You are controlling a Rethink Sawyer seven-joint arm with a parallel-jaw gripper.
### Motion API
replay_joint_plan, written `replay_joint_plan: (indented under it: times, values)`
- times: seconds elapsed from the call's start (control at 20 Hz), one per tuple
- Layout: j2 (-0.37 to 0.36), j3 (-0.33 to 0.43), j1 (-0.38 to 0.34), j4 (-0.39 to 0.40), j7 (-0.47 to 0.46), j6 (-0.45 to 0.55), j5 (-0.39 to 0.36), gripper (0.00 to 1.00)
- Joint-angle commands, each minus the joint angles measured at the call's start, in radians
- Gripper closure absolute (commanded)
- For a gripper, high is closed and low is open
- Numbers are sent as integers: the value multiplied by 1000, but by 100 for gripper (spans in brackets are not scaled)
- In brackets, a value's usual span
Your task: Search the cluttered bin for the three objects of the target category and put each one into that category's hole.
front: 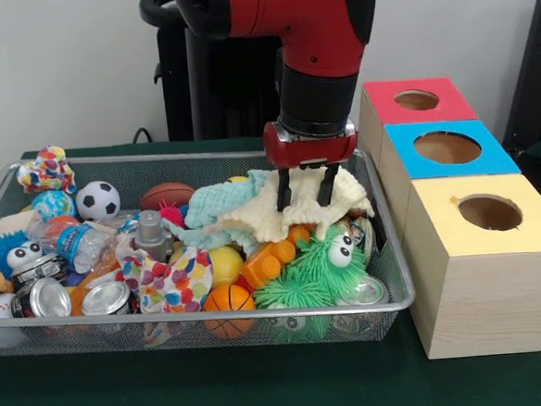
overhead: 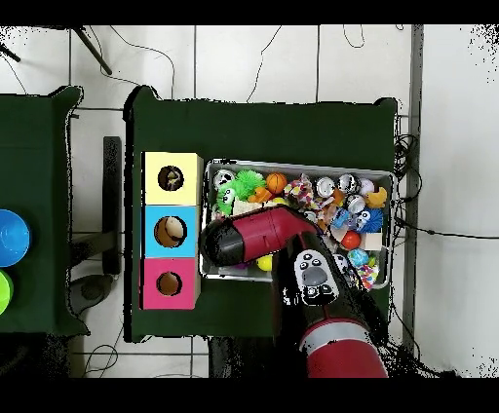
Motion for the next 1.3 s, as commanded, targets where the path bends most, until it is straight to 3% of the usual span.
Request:
replay_joint_plan:
  times: [0.05,0.3,0.45,0.95,1.3]
  values:
    - [29,9,-24,-36,68,-4,10,0]
    - [-10,16,-40,-78,19,25,-3,0]
    - [-48,49,-74,-95,-41,106,30,0]
    - [-138,90,-123,-86,-121,213,58,0]
    - [-129,99,-140,-83,-109,178,35,0]
